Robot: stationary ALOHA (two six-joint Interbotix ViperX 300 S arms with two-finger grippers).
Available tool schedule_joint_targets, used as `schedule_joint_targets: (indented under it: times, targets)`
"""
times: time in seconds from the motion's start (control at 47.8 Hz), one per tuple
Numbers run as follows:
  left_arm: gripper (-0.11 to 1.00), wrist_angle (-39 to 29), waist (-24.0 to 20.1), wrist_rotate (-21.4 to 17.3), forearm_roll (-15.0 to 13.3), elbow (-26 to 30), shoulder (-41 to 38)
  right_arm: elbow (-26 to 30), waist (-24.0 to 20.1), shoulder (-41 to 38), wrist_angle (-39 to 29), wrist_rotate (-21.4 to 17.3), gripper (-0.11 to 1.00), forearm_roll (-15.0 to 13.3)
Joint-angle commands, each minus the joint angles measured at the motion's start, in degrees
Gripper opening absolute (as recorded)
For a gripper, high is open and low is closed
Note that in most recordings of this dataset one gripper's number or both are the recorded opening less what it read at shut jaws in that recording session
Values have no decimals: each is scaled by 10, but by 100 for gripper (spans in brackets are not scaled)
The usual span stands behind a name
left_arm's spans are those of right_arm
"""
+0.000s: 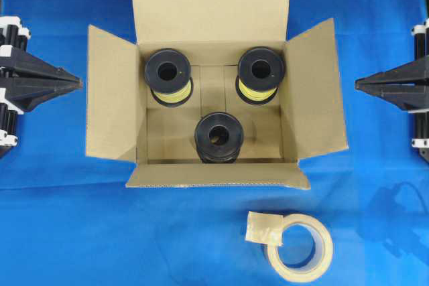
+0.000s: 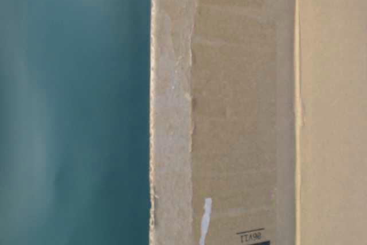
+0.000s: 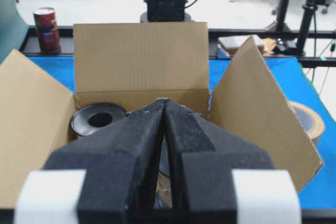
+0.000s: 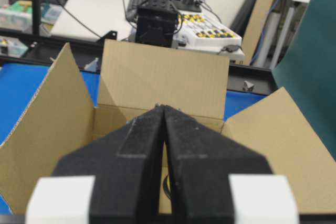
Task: Close the cardboard box.
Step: 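Move both grippers inward toward the left and right side flaps of the box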
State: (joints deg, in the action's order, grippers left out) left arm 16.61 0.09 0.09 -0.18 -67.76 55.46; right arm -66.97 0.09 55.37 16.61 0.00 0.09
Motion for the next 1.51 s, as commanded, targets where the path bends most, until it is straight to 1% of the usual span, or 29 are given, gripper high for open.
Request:
schedule_joint_targets:
  times: [0.0,0.105,0.23,0.397,0.481,0.586,0.774,0.878,1.025,1.129,1.297,1.485]
  targets:
    - [2,-27,-1,-7,-13,6,10,9,3,0,-2,-4,2,3]
    - [2,-73,-1,-4,-16,9,27,15,11,20,-59,-6,2,15]
    - [2,-131,-1,-3,-16,8,54,22,24,53,-149,-10,2,30]
    - [2,-229,-2,4,-18,10,70,30,50,72,-251,-11,2,33]
    - [2,-265,-8,4,-18,7,64,27,69,68,-277,-11,2,33]
    - [2,-294,-18,6,-18,-5,49,18,83,49,-281,-13,2,34]
    - [2,-280,-22,6,-18,-35,22,-4,88,-6,-263,-18,2,34]
    - [2,-243,-23,6,-18,-54,0,-22,88,-37,-233,-18,2,34]
    - [2,-178,-23,7,-18,-74,-39,-44,88,-76,-173,-18,2,36]
    - [2,-131,-22,10,-20,-87,-70,-54,88,-103,-143,-18,2,43]
    - [2,-83,-23,25,-20,-93,-116,-55,88,-144,-118,-18,2,48]
    - [2,-50,-22,26,-20,-88,-149,-54,87,-157,-93,-18,2,48]
